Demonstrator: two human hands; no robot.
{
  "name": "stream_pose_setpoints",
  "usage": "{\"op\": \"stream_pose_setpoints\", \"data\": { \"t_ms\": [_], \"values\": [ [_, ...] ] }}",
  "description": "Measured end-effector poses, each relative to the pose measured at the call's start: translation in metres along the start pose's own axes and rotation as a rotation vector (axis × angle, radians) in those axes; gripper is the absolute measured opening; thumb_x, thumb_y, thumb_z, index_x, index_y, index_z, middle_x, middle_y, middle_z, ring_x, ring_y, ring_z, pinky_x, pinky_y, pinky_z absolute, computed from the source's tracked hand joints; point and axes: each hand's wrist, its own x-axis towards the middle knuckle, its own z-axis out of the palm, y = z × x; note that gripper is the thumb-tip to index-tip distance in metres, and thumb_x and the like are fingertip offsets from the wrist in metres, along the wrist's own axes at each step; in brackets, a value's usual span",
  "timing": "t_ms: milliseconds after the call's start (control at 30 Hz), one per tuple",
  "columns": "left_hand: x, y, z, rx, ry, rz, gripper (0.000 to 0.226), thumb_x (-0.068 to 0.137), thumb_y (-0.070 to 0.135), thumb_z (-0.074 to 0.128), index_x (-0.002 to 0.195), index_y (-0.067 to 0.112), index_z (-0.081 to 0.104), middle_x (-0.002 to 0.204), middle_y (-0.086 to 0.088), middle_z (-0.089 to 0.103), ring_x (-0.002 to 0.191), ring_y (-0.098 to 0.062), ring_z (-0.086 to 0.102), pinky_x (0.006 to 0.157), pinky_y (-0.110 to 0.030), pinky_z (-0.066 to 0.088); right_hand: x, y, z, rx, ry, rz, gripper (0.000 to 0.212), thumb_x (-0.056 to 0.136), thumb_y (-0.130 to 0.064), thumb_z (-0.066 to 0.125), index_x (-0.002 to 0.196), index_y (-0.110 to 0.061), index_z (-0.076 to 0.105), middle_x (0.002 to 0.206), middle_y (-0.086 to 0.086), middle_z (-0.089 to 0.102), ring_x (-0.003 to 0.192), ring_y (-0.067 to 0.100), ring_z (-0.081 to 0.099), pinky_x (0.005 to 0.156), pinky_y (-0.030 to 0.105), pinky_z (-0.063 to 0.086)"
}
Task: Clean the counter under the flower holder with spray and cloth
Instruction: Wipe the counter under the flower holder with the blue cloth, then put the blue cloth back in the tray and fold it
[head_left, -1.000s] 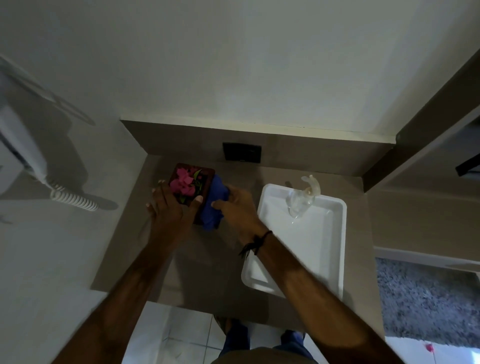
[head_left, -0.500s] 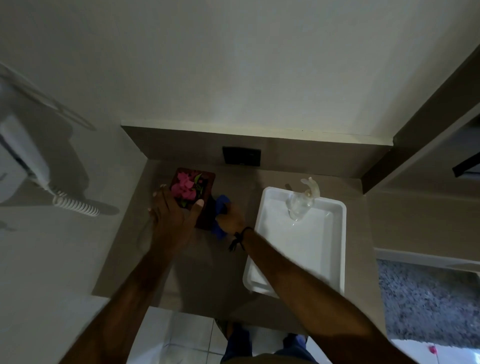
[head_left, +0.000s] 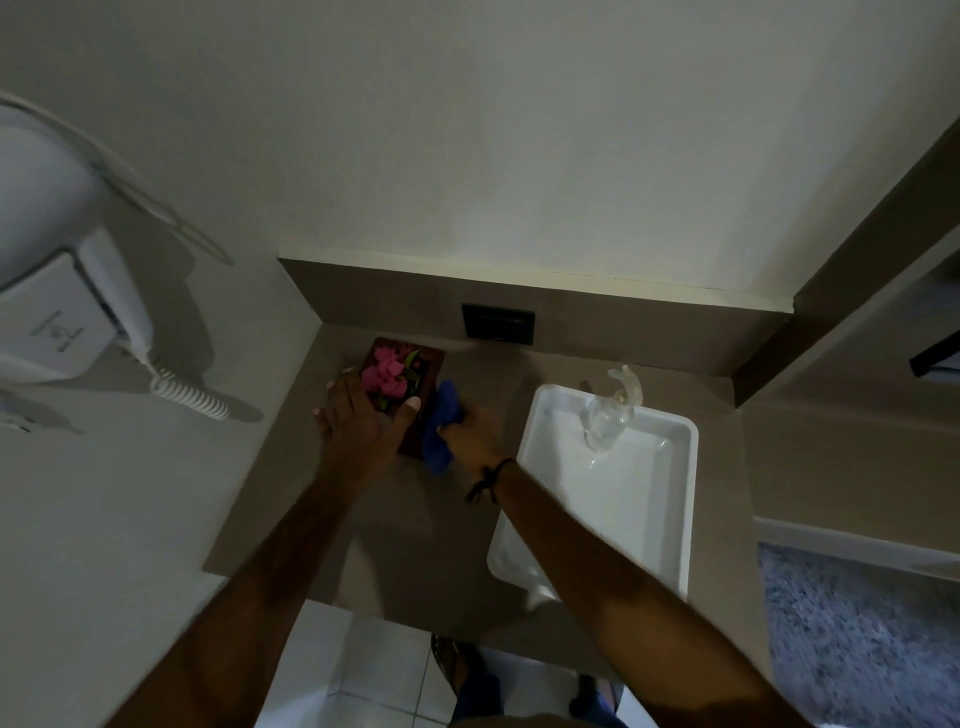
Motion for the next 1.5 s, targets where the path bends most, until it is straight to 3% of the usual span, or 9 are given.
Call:
{"op": "stream_pose_setpoints", "data": {
  "t_ms": [133, 367, 600, 767, 867, 1000, 1133, 1267, 1500],
  "values": [
    [0.002, -0.002, 0.000, 0.029, -0.021, 0.008, 0.106, 0.084, 0.071, 0.047, 0.159, 0.011, 0.002, 0.169, -0.017, 0.005, 0.157, -0.032, 0.000, 0.125, -0.054, -0.002, 0.013, 0.018, 0.013, -0.295, 0.072, 0.061, 0.022, 0.089, 0.003, 0.051, 0.107, 0.001, 0.063, 0.101, 0.020, 0.064, 0.101, 0.035, 0.062, 0.086, 0.042, 0.055],
    [-0.001, 0.003, -0.002, 0.023, -0.010, -0.001, 0.103, 0.088, 0.067, 0.049, 0.159, 0.010, 0.001, 0.169, -0.016, 0.006, 0.157, -0.032, 0.000, 0.124, -0.054, -0.004, 0.018, 0.002, 0.002, -0.085, -0.040, 0.087, 0.010, 0.096, -0.002, 0.047, 0.091, -0.006, 0.054, 0.078, 0.007, 0.051, 0.069, 0.018, 0.051, 0.063, 0.027, 0.040],
    [-0.006, 0.012, -0.003, 0.116, 0.017, -0.036, 0.101, 0.089, 0.066, 0.049, 0.159, 0.010, 0.004, 0.169, -0.017, 0.004, 0.157, -0.037, -0.001, 0.123, -0.062, 0.002, -0.037, -0.019, -0.047, 0.540, -0.165, 0.046, 0.043, 0.097, -0.006, 0.054, 0.139, 0.002, 0.048, 0.134, 0.022, 0.059, 0.118, 0.039, 0.061, 0.095, 0.044, 0.054],
    [-0.038, 0.041, -0.003, -0.010, 0.306, 0.388, 0.078, 0.097, 0.052, 0.042, 0.157, 0.009, 0.019, 0.166, -0.018, 0.021, 0.154, -0.036, 0.018, 0.124, -0.051, 0.018, -0.078, -0.017, -0.109, 0.550, -0.243, 0.033, 0.040, 0.097, -0.009, 0.056, 0.136, -0.004, 0.051, 0.132, 0.017, 0.062, 0.117, 0.031, 0.063, 0.086, 0.037, 0.058],
    [-0.069, 0.075, 0.020, -0.369, -0.018, 0.418, 0.068, 0.091, 0.063, 0.045, 0.147, 0.027, 0.031, 0.150, -0.001, 0.046, 0.134, -0.009, 0.048, 0.112, -0.030, 0.040, -0.088, 0.001, -0.140, 0.555, -0.310, 0.062, 0.037, 0.095, -0.010, 0.057, 0.133, -0.009, 0.056, 0.129, 0.014, 0.066, 0.120, 0.031, 0.063, 0.094, 0.043, 0.056],
    [-0.083, 0.092, 0.069, -0.804, -0.468, 0.010, 0.034, 0.090, 0.048, 0.062, 0.116, 0.026, 0.065, 0.115, -0.002, 0.073, 0.102, -0.013, 0.073, 0.088, -0.032, 0.060, -0.090, 0.044, -0.165, 0.620, -0.245, 0.104, 0.036, 0.088, -0.009, 0.068, 0.124, -0.009, 0.064, 0.117, 0.011, 0.074, 0.107, 0.026, 0.072, 0.082, 0.037, 0.061],
    [-0.092, 0.079, 0.120, -0.654, -0.575, -0.038, 0.010, 0.095, 0.017, 0.062, 0.103, 0.014, 0.068, 0.089, 0.004, 0.071, 0.083, -0.018, 0.070, 0.059, -0.013, 0.055, -0.086, 0.098, -0.168, 0.363, 0.136, 0.189, 0.037, 0.079, -0.010, 0.079, 0.113, 0.001, 0.068, 0.110, 0.019, 0.074, 0.103, 0.034, 0.072, 0.080, 0.043, 0.061],
    [-0.103, 0.075, 0.158, -0.399, -0.561, -0.089, 0.025, 0.092, 0.015, 0.062, 0.113, 0.002, 0.066, 0.109, -0.017, 0.072, 0.102, -0.034, 0.068, 0.080, -0.035, 0.059, -0.086, 0.134, -0.163, -0.193, 0.313, 0.186, 0.032, 0.073, -0.026, 0.082, 0.093, -0.002, 0.075, 0.093, 0.018, 0.075, 0.089, 0.033, 0.072, 0.080, 0.043, 0.061],
    [-0.109, 0.077, 0.178, 0.039, -0.485, 0.153, 0.033, 0.090, 0.024, 0.066, 0.103, -0.006, 0.068, 0.105, -0.024, 0.073, 0.097, -0.034, 0.070, 0.074, -0.031, 0.047, -0.088, 0.145, -0.170, -0.408, 0.334, 0.185, 0.030, 0.071, -0.024, 0.082, 0.094, -0.008, 0.073, 0.093, 0.009, 0.073, 0.089, 0.024, 0.070, 0.077, 0.032, 0.060]
  ]
}}
